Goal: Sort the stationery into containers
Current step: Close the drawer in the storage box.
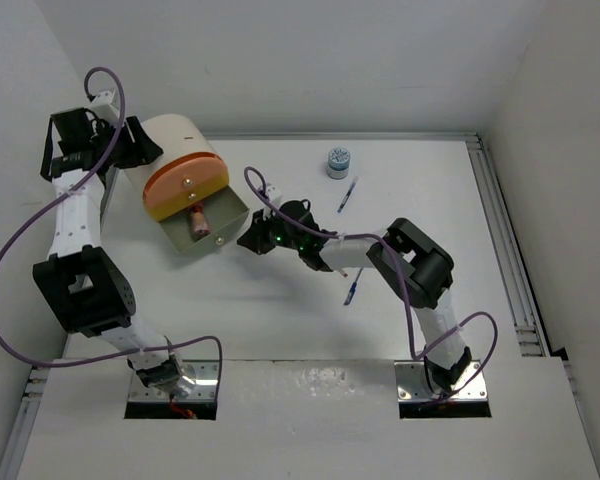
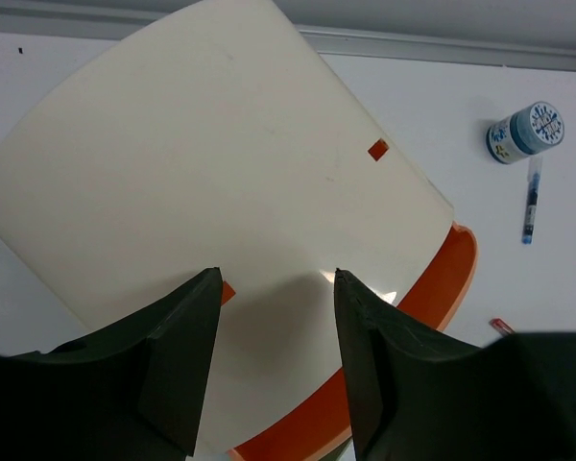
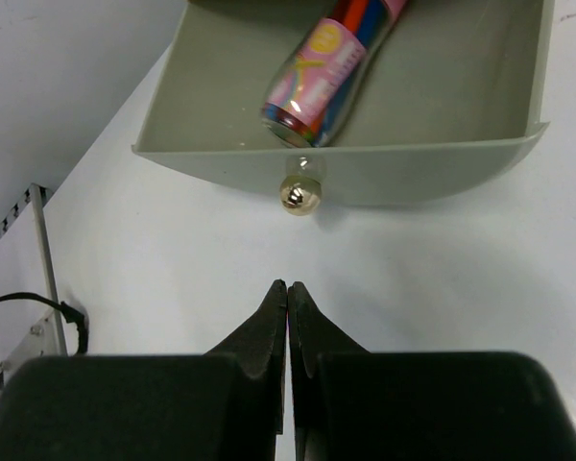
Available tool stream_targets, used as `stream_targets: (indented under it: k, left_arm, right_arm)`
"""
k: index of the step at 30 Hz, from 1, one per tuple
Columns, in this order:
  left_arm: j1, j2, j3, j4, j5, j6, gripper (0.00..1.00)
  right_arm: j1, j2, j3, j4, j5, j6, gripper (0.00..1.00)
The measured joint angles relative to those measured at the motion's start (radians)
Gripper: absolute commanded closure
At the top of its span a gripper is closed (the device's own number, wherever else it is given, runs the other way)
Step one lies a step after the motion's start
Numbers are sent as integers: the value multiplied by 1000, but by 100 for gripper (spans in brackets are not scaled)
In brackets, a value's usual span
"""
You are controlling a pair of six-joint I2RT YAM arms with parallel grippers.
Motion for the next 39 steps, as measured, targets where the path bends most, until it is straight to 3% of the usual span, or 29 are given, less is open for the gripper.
stream_targets:
  k: [18,39]
  left_arm:
    - [50,6,-21,-16,128,24,41]
    - [56,11,-24,-2,134,45,41]
  right_arm:
    - [0,85,39,-4,51,4,100]
    - [6,309,377,-41,221,29,100]
